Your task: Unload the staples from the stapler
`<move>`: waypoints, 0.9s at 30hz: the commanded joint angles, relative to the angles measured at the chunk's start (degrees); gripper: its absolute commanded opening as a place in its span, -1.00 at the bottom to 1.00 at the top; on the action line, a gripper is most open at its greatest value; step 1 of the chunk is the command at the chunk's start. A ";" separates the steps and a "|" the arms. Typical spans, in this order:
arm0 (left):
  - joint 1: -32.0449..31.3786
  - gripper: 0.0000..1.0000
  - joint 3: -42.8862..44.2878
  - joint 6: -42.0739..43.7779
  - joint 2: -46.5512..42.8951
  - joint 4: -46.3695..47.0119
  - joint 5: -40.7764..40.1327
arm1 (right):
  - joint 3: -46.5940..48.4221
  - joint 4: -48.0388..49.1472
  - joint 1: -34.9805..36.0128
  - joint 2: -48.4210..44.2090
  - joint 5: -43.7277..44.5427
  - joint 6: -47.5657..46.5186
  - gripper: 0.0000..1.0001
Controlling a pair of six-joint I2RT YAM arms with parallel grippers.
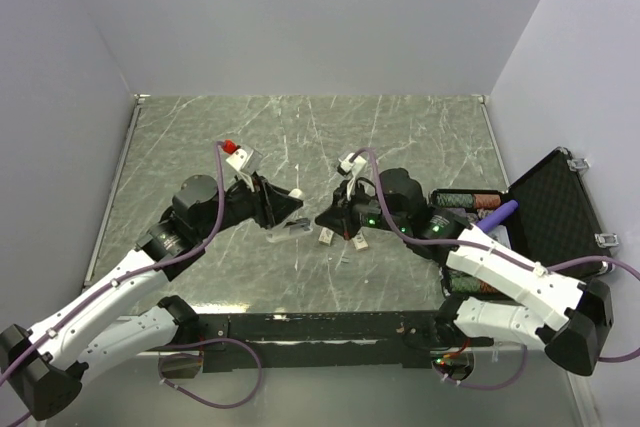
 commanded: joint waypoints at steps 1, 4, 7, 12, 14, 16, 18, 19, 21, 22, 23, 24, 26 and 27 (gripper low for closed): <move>0.06 -0.99 -0.70 -2.12 0.46 3.91 -0.63 | 1.11 8.36 0.34 0.80 4.59 3.13 -1.00; -0.03 -0.99 -1.06 -2.48 1.08 4.26 -0.72 | 1.02 10.30 0.42 1.68 4.07 4.27 -1.00; -0.03 -0.99 -1.58 -2.92 1.43 4.88 -0.98 | 1.02 10.30 0.42 2.82 3.89 5.15 -1.00; -0.11 -0.99 -1.23 -3.09 2.48 5.23 -1.16 | -0.38 14.43 0.51 4.93 4.15 6.38 -1.00; -0.20 -0.99 -1.15 -3.44 2.75 5.58 -1.16 | -1.08 15.83 0.60 5.72 3.98 7.00 -1.00; -0.20 -0.99 -1.14 -3.71 3.10 5.58 -1.33 | -1.35 16.54 0.69 6.69 3.98 7.35 -1.00; -0.29 -0.99 -1.06 -3.79 3.36 5.50 -1.60 | -1.35 16.81 0.95 7.74 3.89 7.53 -1.00; -0.29 -0.99 -1.06 -3.88 3.45 5.67 -1.95 | -1.35 16.98 1.04 8.18 3.71 7.70 -1.00; -0.38 -0.99 -1.14 -4.23 3.45 5.67 -2.82 | -1.44 17.33 1.48 9.15 3.54 7.88 -1.00; -0.38 -0.99 -1.14 -4.41 3.54 5.58 -3.26 | -1.61 17.42 1.65 9.50 3.62 7.88 -1.00; -0.38 -0.99 -1.06 -4.67 3.63 5.58 -3.88 | -1.70 17.42 1.92 9.68 3.80 7.96 -1.00; -0.38 -0.99 -1.14 -4.94 3.63 5.58 -4.32 | -2.05 17.51 2.09 9.86 3.97 8.05 -1.00; -0.38 -0.99 -1.23 -5.20 3.63 5.41 -5.46 | -2.75 18.04 2.27 10.12 4.24 8.40 -1.00; -0.38 -0.99 -1.15 -5.46 3.63 5.32 -5.99 | -3.02 18.30 2.27 10.38 4.15 8.49 -1.00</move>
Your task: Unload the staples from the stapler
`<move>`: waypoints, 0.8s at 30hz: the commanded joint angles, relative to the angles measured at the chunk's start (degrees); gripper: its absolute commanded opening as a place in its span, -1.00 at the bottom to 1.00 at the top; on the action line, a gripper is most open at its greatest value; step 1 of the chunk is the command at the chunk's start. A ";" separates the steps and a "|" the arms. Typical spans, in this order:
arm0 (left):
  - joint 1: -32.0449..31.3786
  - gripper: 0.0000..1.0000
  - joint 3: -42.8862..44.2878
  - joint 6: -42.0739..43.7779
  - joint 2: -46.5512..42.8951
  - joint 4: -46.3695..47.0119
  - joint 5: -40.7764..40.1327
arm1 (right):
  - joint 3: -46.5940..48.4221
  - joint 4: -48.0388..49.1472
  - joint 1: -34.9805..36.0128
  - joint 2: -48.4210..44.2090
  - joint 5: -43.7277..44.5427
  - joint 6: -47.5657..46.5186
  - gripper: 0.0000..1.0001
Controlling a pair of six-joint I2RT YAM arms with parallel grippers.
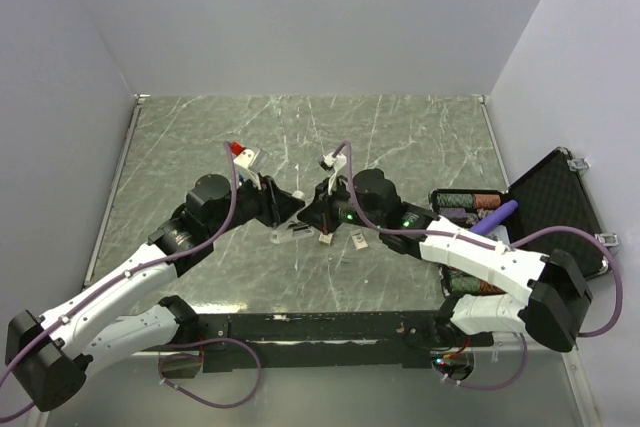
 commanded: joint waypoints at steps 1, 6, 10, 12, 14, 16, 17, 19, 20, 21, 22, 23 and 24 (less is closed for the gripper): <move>-0.20 -0.99 0.87 -2.12 -0.07 3.90 -3.34 | -1.51 4.14 0.81 0.38 0.41 1.19 -1.00; -0.20 -0.99 0.95 -2.74 0.37 2.50 -6.42 | -2.92 5.28 1.60 0.55 0.15 1.98 -1.00; -0.12 -0.99 0.52 -3.61 0.37 1.79 -8.97 | -4.41 6.86 1.95 1.86 -1.08 3.48 -1.00; -0.12 -0.99 0.25 -4.14 0.64 1.97 -9.41 | -4.94 8.00 2.30 2.66 -1.78 4.18 -1.00; -0.20 -0.99 -0.27 -4.84 0.99 2.23 -9.68 | -5.03 9.06 2.65 3.71 -2.40 4.88 -1.00; -0.20 -0.99 -0.98 -5.55 1.25 2.58 -10.12 | -4.68 9.76 2.83 5.03 -2.84 5.23 -1.00; -0.20 -0.99 -1.24 -5.90 1.25 2.67 -10.12 | -4.50 10.02 3.00 5.47 -3.01 5.24 -1.00; -0.29 -0.99 -1.68 -6.51 1.16 2.58 -10.99 | -4.24 10.38 3.27 6.52 -3.28 5.41 -1.00; -0.20 -0.99 -1.86 -6.69 1.08 2.41 -11.61 | -4.33 10.73 3.44 6.88 -3.54 5.59 -1.00; -0.20 -0.99 -2.12 -6.87 0.90 2.06 -12.13 | -4.50 11.25 3.53 7.14 -3.80 6.02 -1.00; -0.20 -0.99 -2.47 -7.13 0.81 2.14 -12.31 | -4.59 11.69 3.62 7.58 -4.15 6.38 -1.00; -0.20 -0.99 -2.73 -7.13 0.81 2.05 -12.32 | -4.76 12.22 3.79 7.84 -4.51 6.73 -1.00; -0.20 -0.99 -3.00 -7.39 0.81 1.97 -12.23 | -4.85 12.49 3.97 8.11 -4.60 7.08 -1.00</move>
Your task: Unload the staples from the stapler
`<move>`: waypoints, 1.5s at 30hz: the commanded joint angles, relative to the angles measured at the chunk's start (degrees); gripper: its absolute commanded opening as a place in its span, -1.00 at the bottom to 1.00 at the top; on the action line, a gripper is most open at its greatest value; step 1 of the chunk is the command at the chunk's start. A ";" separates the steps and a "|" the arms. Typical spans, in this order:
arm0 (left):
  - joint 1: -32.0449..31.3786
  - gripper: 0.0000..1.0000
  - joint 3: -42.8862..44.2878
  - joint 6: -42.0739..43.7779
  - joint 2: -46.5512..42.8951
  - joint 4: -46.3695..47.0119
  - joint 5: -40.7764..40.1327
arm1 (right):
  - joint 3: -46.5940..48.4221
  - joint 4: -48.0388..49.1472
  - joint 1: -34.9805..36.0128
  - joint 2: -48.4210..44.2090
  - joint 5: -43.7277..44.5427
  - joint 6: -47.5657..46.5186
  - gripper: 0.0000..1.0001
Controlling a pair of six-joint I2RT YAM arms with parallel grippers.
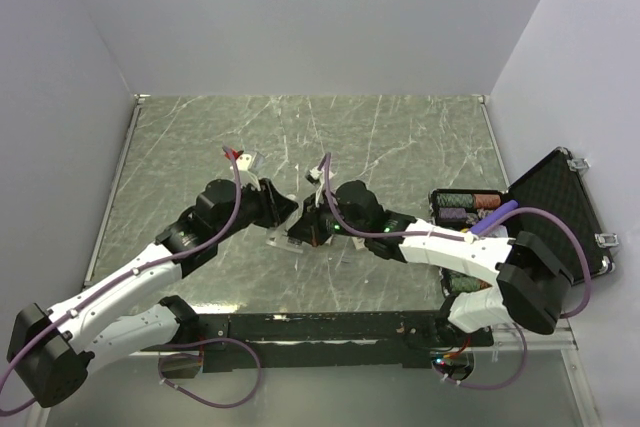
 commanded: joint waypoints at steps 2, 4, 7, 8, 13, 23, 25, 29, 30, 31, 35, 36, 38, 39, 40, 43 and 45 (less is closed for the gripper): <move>-0.09 -0.99 -0.86 -2.52 -0.59 3.69 -4.85 | -1.38 4.90 1.83 1.14 -2.94 2.45 -1.00; -0.18 -0.99 -1.91 -2.87 -0.50 4.48 -4.94 | -2.43 6.04 2.01 1.84 -3.20 3.32 -1.00; -0.09 -0.99 -3.06 -3.49 0.03 5.10 -5.73 | -4.01 9.03 2.09 3.33 -4.60 5.34 -1.00; -0.18 -0.99 -3.50 -3.75 -0.06 5.36 -6.25 | -4.63 10.34 2.27 3.77 -5.04 6.05 -1.00; -0.18 -0.99 -4.82 -4.10 -0.06 6.33 -7.84 | -5.78 13.25 2.88 6.15 -6.01 7.90 -1.00; -0.36 -0.98 -7.01 -6.21 0.99 9.14 -11.18 | -5.16 15.72 4.20 8.78 -7.68 9.39 -1.00; -0.44 -0.99 -7.63 -6.65 1.26 10.28 -12.06 | -5.16 16.16 4.29 8.88 -8.21 9.66 -1.00; -0.88 -0.99 -8.51 -7.00 2.57 11.51 -13.90 | -4.90 15.98 4.73 8.88 -8.47 9.66 -1.00; -1.06 -0.99 -8.68 -7.09 2.75 11.86 -14.25 | -4.81 15.98 4.73 8.96 -8.56 9.66 -1.00; -1.32 -0.99 -8.86 -7.27 3.01 12.30 -14.87 | -4.81 15.98 4.82 9.22 -8.65 9.74 -1.00; -2.29 -0.99 -9.12 -7.53 3.89 13.36 -17.41 | -4.55 16.60 4.91 9.75 -9.26 10.18 -1.00; -2.55 -0.99 -9.04 -7.53 4.24 13.36 -18.03 | -4.46 16.86 4.99 9.93 -9.61 10.36 -1.00; -3.17 -0.99 -8.95 -7.62 4.69 13.62 -19.35 | -4.20 17.12 5.08 10.37 -10.05 10.54 -1.00; -3.43 -0.99 -8.86 -7.62 4.95 13.80 -20.05 | -4.02 17.21 5.08 10.37 -10.23 10.62 -1.00; -3.87 -0.99 -8.86 -7.71 5.12 13.89 -20.84 | -3.93 17.30 5.26 10.46 -10.32 10.71 -1.00; -4.66 -0.99 -8.60 -7.88 6.00 14.33 -22.95 | -3.93 17.91 5.35 10.81 -10.67 11.06 -1.00; -5.19 -0.99 -8.42 -8.06 6.53 14.50 -24.01 | -3.76 18.27 5.43 10.90 -11.11 11.24 -1.00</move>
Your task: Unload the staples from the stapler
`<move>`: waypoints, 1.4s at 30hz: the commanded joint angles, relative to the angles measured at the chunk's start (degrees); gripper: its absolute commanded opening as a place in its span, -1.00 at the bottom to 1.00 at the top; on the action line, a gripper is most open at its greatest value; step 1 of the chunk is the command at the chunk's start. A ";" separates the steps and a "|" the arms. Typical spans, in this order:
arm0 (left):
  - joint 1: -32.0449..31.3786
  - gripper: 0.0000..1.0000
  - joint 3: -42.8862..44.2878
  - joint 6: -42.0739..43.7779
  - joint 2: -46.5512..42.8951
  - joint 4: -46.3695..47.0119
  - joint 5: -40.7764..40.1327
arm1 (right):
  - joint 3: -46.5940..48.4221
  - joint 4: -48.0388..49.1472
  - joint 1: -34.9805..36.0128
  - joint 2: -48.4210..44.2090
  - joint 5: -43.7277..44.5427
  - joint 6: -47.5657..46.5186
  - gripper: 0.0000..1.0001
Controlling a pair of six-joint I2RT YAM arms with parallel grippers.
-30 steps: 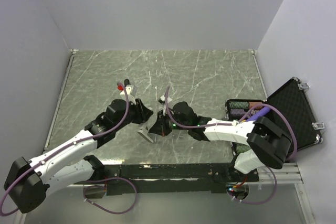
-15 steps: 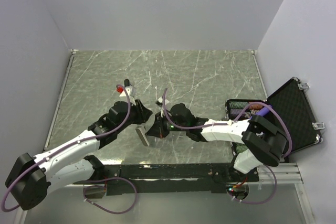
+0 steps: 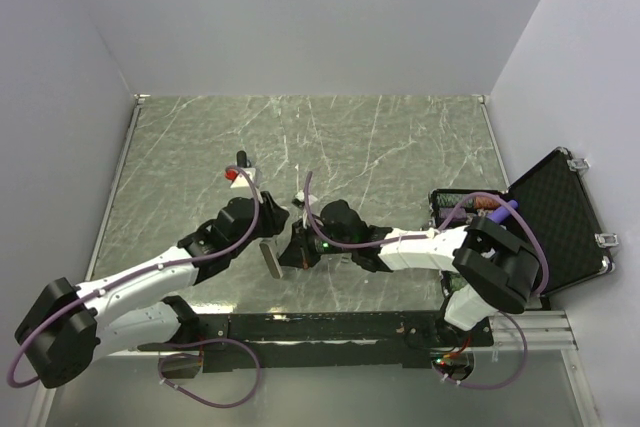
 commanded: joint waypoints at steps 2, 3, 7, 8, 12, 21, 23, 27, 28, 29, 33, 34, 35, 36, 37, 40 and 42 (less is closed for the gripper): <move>-1.59 -0.99 1.48 -2.01 1.03 7.12 -5.74 | 1.73 4.37 1.35 0.08 -3.98 1.30 -1.00; -1.76 -0.99 1.65 -2.00 1.29 7.12 -6.00 | 1.73 4.37 1.35 0.08 -3.98 1.21 -1.00; -2.11 -0.99 2.27 -1.57 1.82 6.77 -6.18 | 1.64 4.19 1.35 0.08 -3.72 1.12 -1.00; -2.20 -0.99 2.36 -1.48 1.82 6.68 -6.10 | 1.64 4.10 1.35 -0.01 -3.72 1.03 -1.00; -2.29 -0.99 2.80 -1.30 1.03 5.54 -5.39 | 1.91 2.88 1.35 0.08 -3.11 0.51 -1.00; -2.38 -0.99 4.38 0.19 -4.15 0.62 -3.20 | 3.57 -7.05 1.26 -3.17 3.30 -4.67 -1.00; -2.20 -0.99 4.73 0.28 -5.21 -0.52 -2.67 | 3.93 -9.25 1.35 -4.05 4.88 -5.73 -1.00; -2.29 -0.99 5.35 0.89 -6.79 -2.02 -2.32 | 4.63 -12.85 1.35 -6.07 7.43 -7.67 -1.00; -2.29 -0.99 5.70 0.98 -6.97 -2.63 -2.40 | 4.89 -13.90 1.35 -6.51 8.22 -8.19 -1.00; -2.38 -0.99 5.96 1.24 -7.23 -3.07 -2.58 | 5.16 -15.22 1.35 -7.21 9.19 -8.72 -1.00; -2.38 -0.99 7.28 2.39 -8.20 -4.57 -3.37 | 5.86 -19.71 1.35 -9.67 13.85 -11.18 -1.00; -2.38 -0.99 7.54 2.65 -8.38 -4.92 -3.63 | 5.95 -20.76 1.35 -10.37 14.81 -11.62 -1.00; -2.38 -0.99 7.98 2.91 -8.46 -5.10 -3.98 | 5.95 -21.90 1.35 -11.16 15.87 -12.32 -1.00; -2.29 -0.99 8.25 3.18 -8.64 -5.27 -4.25 | 6.04 -22.61 1.35 -11.78 16.75 -12.85 -1.00; -2.29 -0.99 8.60 3.44 -8.55 -5.45 -4.68 | 6.04 -23.31 1.35 -12.48 17.63 -13.20 -1.00; -2.38 -0.99 9.65 4.06 -8.12 -5.80 -5.30 | 6.30 -25.07 1.35 -14.42 19.57 -14.43 -1.00; -2.29 -0.99 10.44 4.41 -7.68 -5.45 -5.74 | 6.21 -25.43 1.35 -15.47 20.97 -15.05 -1.00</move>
